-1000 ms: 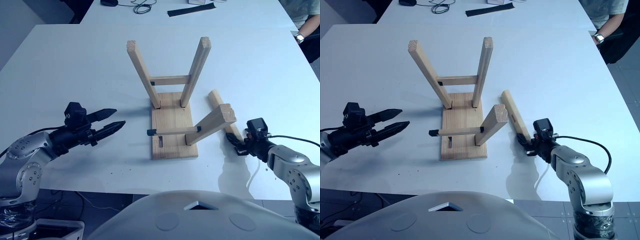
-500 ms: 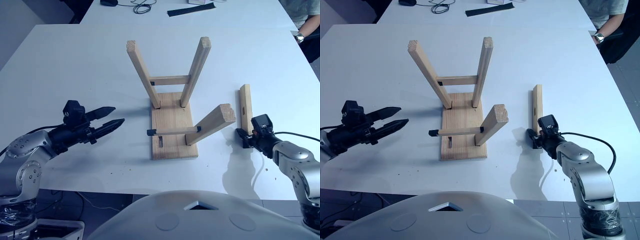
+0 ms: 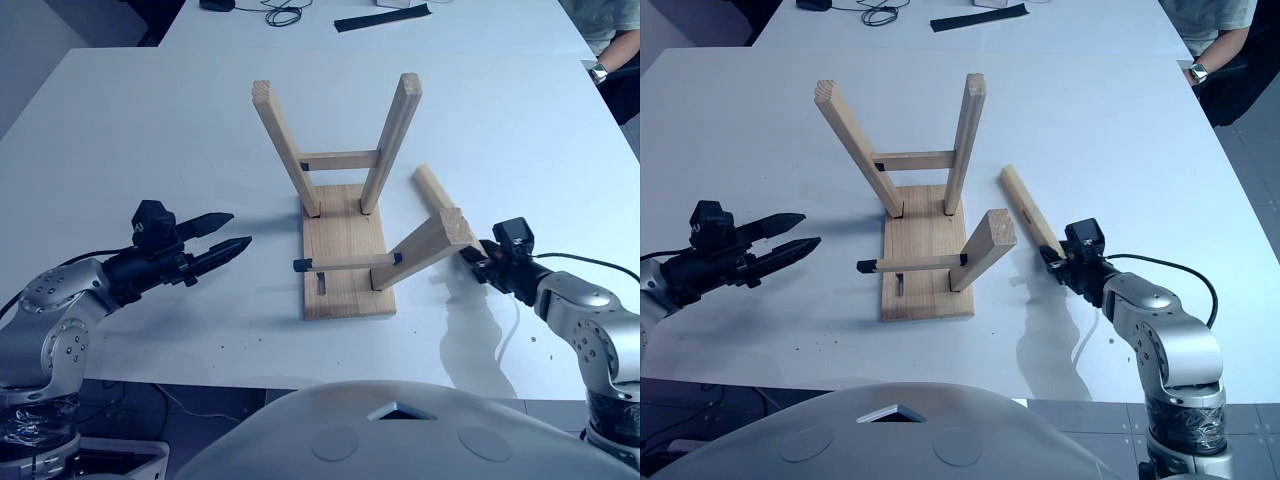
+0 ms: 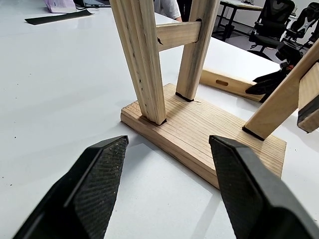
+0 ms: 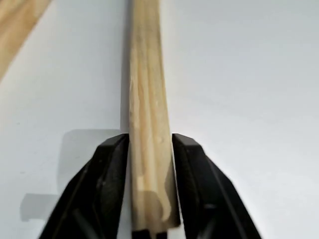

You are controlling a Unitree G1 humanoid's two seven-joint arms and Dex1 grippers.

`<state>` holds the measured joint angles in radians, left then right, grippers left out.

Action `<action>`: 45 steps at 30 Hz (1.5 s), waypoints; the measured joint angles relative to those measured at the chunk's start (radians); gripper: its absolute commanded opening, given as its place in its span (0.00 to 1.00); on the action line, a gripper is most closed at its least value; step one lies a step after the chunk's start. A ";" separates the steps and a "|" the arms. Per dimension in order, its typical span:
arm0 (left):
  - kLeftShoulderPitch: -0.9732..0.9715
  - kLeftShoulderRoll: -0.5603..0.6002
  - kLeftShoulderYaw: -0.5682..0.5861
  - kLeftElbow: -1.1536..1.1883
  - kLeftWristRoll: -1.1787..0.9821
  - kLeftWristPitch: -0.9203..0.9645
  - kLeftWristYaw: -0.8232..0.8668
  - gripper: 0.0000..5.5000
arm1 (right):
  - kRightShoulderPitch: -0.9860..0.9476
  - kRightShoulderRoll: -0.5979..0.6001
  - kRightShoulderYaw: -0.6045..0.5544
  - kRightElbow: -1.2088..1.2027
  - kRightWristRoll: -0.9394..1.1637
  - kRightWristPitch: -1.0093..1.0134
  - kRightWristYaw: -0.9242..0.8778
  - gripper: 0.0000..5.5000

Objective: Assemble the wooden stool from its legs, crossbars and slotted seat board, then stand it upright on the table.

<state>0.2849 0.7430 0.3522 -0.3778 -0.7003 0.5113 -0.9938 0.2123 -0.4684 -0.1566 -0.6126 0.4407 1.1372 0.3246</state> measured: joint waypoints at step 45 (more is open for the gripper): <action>-0.021 0.022 -0.007 0.003 0.005 0.004 -0.027 0.55 | 0.011 -0.167 0.005 -0.244 0.133 -0.058 0.176 0.48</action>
<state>0.2642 0.7654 0.3448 -0.3751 -0.6949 0.5149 -1.0203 0.2233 -0.6355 -0.1513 -0.8564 0.5732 1.0788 0.5007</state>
